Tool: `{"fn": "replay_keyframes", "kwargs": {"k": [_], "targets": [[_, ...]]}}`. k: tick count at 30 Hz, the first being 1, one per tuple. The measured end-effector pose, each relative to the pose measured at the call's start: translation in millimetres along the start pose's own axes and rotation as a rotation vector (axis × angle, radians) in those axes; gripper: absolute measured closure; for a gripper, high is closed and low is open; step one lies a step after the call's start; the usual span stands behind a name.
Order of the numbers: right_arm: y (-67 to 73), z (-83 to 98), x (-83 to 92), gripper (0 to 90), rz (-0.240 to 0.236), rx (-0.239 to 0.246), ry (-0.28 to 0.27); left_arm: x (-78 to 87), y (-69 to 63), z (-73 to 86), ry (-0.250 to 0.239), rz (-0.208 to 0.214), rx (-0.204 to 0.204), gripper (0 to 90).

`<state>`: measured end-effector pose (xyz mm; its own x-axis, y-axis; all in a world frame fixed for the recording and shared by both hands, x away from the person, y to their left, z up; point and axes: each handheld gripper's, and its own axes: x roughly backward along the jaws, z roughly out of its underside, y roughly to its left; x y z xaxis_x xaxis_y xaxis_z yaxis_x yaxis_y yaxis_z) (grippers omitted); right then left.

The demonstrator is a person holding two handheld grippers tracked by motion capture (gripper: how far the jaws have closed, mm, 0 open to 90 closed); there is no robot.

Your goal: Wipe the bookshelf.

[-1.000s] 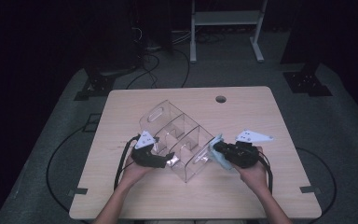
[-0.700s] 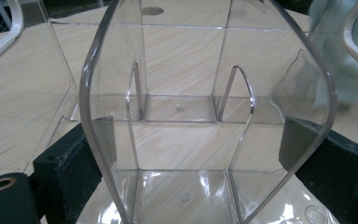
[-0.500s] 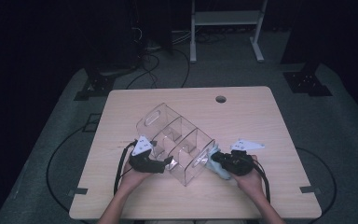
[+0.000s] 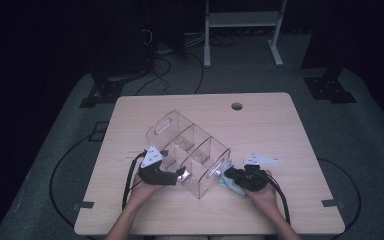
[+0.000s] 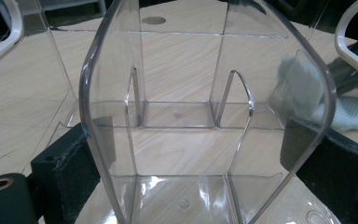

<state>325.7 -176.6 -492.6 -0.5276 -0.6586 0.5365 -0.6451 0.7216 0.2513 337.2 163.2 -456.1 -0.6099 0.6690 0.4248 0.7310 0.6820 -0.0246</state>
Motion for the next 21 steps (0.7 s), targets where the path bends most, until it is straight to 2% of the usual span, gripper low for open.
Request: {"fn": "replay_keyframes", "kwargs": {"k": [5, 8, 10, 11, 15, 17, 19, 21], "targets": [[-1.3, 4.8, -5.0, 78.8, -0.001, -0.004, 0.01, 0.2, 0.2, 0.1, -0.001, 0.001, 0.003, 6.0], [-3.3, 2.6, -4.1, 78.5, 0.027, 0.015, 0.01, -0.4, -0.6, 0.1, 0.005, 0.003, 0.002, 6.1], [-5.9, 2.4, -3.4, 78.5, 0.033, -0.003, 0.005, -0.8, -1.0, 0.1, 0.001, 0.003, 0.004, 6.0], [-6.7, 2.6, -3.6, 78.7, 0.026, -0.018, 0.006, -1.0, -1.1, 0.0, 0.001, 0.002, 0.004, 6.0], [-0.4, 3.8, -6.5, 79.3, 0.014, 0.003, 0.029, -1.6, -1.4, -0.3, 0.0, 0.001, 0.01, 5.7], [-2.2, 2.9, -6.0, 79.3, 0.001, 0.009, 0.036, -1.2, -1.2, -0.5, 0.003, 0.005, 0.011, 5.7], [-5.9, 2.4, -4.9, 79.3, 0.008, 0.005, 0.03, -1.4, -1.0, -0.5, 0.007, 0.01, 0.01, 5.8], [-12.1, 1.6, -4.3, 79.3, 0.026, -0.031, 0.019, -1.9, -1.3, -0.5, 0.004, 0.011, 0.013, 5.8]]}}
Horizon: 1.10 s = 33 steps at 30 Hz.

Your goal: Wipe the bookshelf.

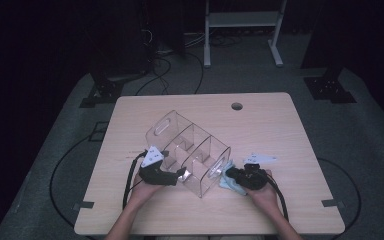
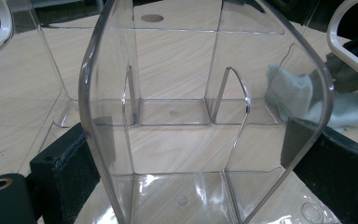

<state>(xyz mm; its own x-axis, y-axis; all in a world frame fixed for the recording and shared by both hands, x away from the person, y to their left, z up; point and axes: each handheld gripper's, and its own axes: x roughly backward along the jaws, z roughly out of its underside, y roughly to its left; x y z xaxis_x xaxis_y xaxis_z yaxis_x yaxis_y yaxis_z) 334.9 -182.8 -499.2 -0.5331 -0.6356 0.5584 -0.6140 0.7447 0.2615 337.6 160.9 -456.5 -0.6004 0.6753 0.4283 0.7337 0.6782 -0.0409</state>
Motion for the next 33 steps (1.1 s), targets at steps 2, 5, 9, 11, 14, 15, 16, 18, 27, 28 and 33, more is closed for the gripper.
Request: {"fn": "replay_keyframes", "kwargs": {"k": [2, 5, 9, 11, 14, 15, 16, 18, 27, 28, 33], "targets": [[-1.3, 0.1, -0.1, 79.4, -0.005, -0.017, -0.004, -0.7, -0.3, -0.4, 0.001, -0.001, 0.001, 5.7], [10.3, 0.3, 0.3, 79.6, -0.052, 0.004, 0.019, -1.2, -0.2, -0.5, 0.004, -0.002, 0.003, 5.4], [24.8, -2.7, 1.5, 79.3, -0.063, 0.105, 0.048, -0.1, 1.4, 0.1, 0.007, 0.007, 0.008, 5.3], [18.4, -5.7, 2.1, 79.2, -0.04, 0.085, 0.035, -0.5, 0.6, -0.1, 0.008, 0.01, 0.003, 5.4], [5.3, -8.5, 0.2, 79.4, 0.007, 0.04, 0.015, -0.8, 0.5, -0.2, 0.009, 0.013, 0.001, 5.3], [1.6, -8.0, -0.7, 79.6, 0.018, 0.032, 0.013, -0.8, 0.4, -0.2, 0.008, 0.012, 0.001, 5.3], [0.4, -7.2, -1.5, 79.7, 0.024, 0.02, 0.02, -0.8, 0.3, -0.2, 0.009, 0.011, 0.001, 5.3], [3.8, -5.6, -2.4, 80.0, 0.005, 0.024, 0.029, -1.0, -0.1, -0.2, 0.008, 0.007, 0.0, 5.3], [0.0, -7.0, -2.3, 79.9, 0.034, 0.022, 0.025, 0.1, 1.1, 0.1, 0.011, 0.015, -0.002, 5.7], [-1.4, -6.7, -2.6, 79.9, 0.035, 0.019, 0.022, 0.1, 1.1, 0.2, 0.01, 0.014, -0.002, 5.6], [16.6, -2.5, -4.1, 79.9, -0.005, 0.097, 0.052, -0.6, 0.5, 0.0, 0.005, 0.008, -0.001, 5.4]]}}
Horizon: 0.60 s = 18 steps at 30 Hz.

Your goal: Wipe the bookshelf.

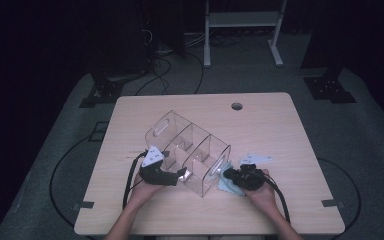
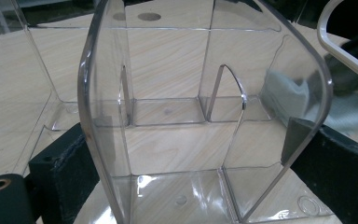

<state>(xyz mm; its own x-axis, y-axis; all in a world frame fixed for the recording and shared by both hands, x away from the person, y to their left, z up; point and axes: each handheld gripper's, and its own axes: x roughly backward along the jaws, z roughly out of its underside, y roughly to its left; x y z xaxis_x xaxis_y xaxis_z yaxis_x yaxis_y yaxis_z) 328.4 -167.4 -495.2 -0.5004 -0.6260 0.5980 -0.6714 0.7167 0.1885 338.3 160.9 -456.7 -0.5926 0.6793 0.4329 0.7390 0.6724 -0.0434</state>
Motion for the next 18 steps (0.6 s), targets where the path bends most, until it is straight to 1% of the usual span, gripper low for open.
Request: {"fn": "replay_keyframes", "kwargs": {"k": [1, 2, 3, 4, 7, 8, 9, 10, 11, 12, 14, 15, 16, 18], "targets": [[4.0, 0.2, 0.2, 79.9, -0.016, 0.027, 0.009, 0.3, 0.3, 0.3, 0.0, 0.002, -0.001, 5.4], [5.4, -0.1, 0.5, 79.9, -0.023, 0.041, 0.01, 0.7, 0.7, 0.5, 0.002, 0.004, -0.001, 5.4], [4.3, -0.7, 0.8, 79.8, -0.026, 0.044, 0.011, 0.8, 0.9, 0.9, -0.001, 0.008, 0.003, 5.4], [1.4, -1.1, 0.7, 79.7, -0.027, 0.035, 0.006, 0.9, 0.9, 0.9, -0.001, 0.008, 0.003, 5.5], [-10.9, -1.3, 0.1, 79.7, 0.012, -0.021, -0.009, 0.8, 0.7, 0.5, 0.001, 0.007, -0.002, 5.5], [-13.7, -0.8, 0.1, 79.8, 0.017, -0.041, -0.013, 0.7, 0.6, 0.5, 0.001, 0.006, -0.002, 5.5], [-13.9, -0.4, 0.5, 79.8, 0.017, -0.046, -0.014, 0.6, 0.4, 0.4, 0.0, 0.004, -0.002, 5.5], [-12.0, -0.2, 0.7, 79.8, 0.016, -0.038, -0.011, 0.3, 0.0, 0.4, -0.001, 0.002, -0.001, 5.5], [-8.4, 0.0, 0.8, 79.9, 0.004, -0.031, -0.007, 0.3, -0.2, 0.4, -0.001, 0.0, -0.002, 5.4], [-3.4, 0.4, 0.3, 80.0, -0.017, -0.022, -0.006, 0.1, -0.4, 0.4, -0.002, -0.002, 0.0, 5.4], [9.3, 2.4, -0.9, 79.9, -0.037, 0.01, 0.001, 0.9, 0.6, 0.8, -0.003, -0.003, 0.005, 5.1], [13.4, 3.6, -1.2, 79.9, -0.065, 0.022, 0.004, 1.2, 1.1, 1.3, -0.006, -0.001, 0.007, 5.1], [15.7, 4.0, -1.2, 79.9, -0.091, 0.029, 0.01, 1.4, 1.3, 1.6, -0.005, -0.001, 0.009, 5.1], [15.8, 3.2, -1.0, 79.9, -0.093, 0.039, 0.009, 2.0, 1.9, 1.5, 0.001, 0.004, 0.006, 5.3]]}}
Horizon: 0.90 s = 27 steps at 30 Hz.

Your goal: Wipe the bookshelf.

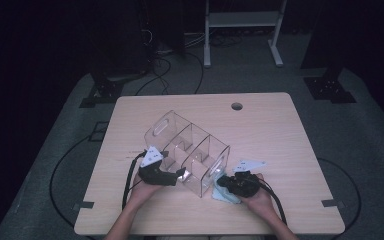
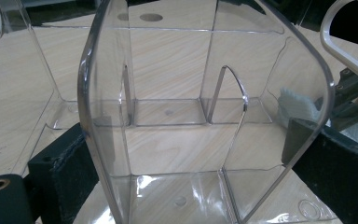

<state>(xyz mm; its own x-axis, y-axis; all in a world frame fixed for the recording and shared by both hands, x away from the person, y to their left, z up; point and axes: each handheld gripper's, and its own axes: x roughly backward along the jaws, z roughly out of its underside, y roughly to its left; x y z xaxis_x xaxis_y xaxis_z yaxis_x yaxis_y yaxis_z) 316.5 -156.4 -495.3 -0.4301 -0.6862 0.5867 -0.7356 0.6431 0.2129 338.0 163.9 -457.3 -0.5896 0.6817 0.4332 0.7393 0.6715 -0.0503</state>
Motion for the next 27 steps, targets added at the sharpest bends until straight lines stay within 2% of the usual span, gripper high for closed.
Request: {"fn": "replay_keyframes", "kwargs": {"k": [4, 6, 8, 10, 13, 15, 17, 19, 20, 22, 24, 27], "targets": [[-12.5, -2.4, 1.7, 80.0, 0.055, -0.044, -0.024, -0.6, -0.7, -0.3, 0.0, -0.005, -0.001, 5.5], [-15.3, -2.2, 2.0, 80.1, 0.08, -0.038, -0.023, -0.7, -1.3, -0.7, 0.001, -0.008, -0.002, 5.5], [-11.6, -2.1, 2.0, 80.1, 0.066, -0.036, -0.022, -1.5, -2.5, -1.0, -0.003, -0.017, -0.004, 5.5], [-1.0, -2.2, 0.7, 80.1, 0.049, -0.006, -0.012, -1.6, -2.5, -0.8, -0.005, -0.022, 0.0, 5.5], [15.2, -2.4, -0.1, 80.0, -0.026, 0.037, 0.006, -0.8, -1.5, -0.4, -0.005, -0.022, 0.001, 5.6], [18.8, -3.5, -0.4, 80.0, -0.018, 0.068, 0.013, -0.2, -1.2, -0.5, 0.0, -0.021, 0.0, 5.9], [12.5, -3.4, -0.5, 80.0, -0.019, 0.04, 0.009, -0.5, -1.2, -0.8, 0.004, -0.023, 0.003, 6.1], [3.0, -3.5, -1.3, 80.0, 0.018, 0.015, -0.003, -0.9, -1.2, -0.8, 0.002, -0.025, 0.004, 6.1], [-5.4, -3.3, -0.9, 80.1, 0.036, -0.018, -0.012, -1.0, -1.4, -0.8, 0.001, -0.026, 0.004, 6.1], [-10.0, -3.4, -0.4, 80.2, 0.053, -0.045, -0.021, -1.9, -2.4, -0.9, -0.006, -0.033, 0.002, 6.0], [-6.5, -3.4, -0.4, 80.2, 0.044, -0.041, -0.019, -2.2, -3.0, -1.2, -0.006, -0.04, 0.002, 6.0], [9.8, -2.6, -1.5, 80.2, -0.019, -0.01, -0.01, -2.2, -2.4, -1.3, -0.009, -0.055, 0.002, 6.1]]}}
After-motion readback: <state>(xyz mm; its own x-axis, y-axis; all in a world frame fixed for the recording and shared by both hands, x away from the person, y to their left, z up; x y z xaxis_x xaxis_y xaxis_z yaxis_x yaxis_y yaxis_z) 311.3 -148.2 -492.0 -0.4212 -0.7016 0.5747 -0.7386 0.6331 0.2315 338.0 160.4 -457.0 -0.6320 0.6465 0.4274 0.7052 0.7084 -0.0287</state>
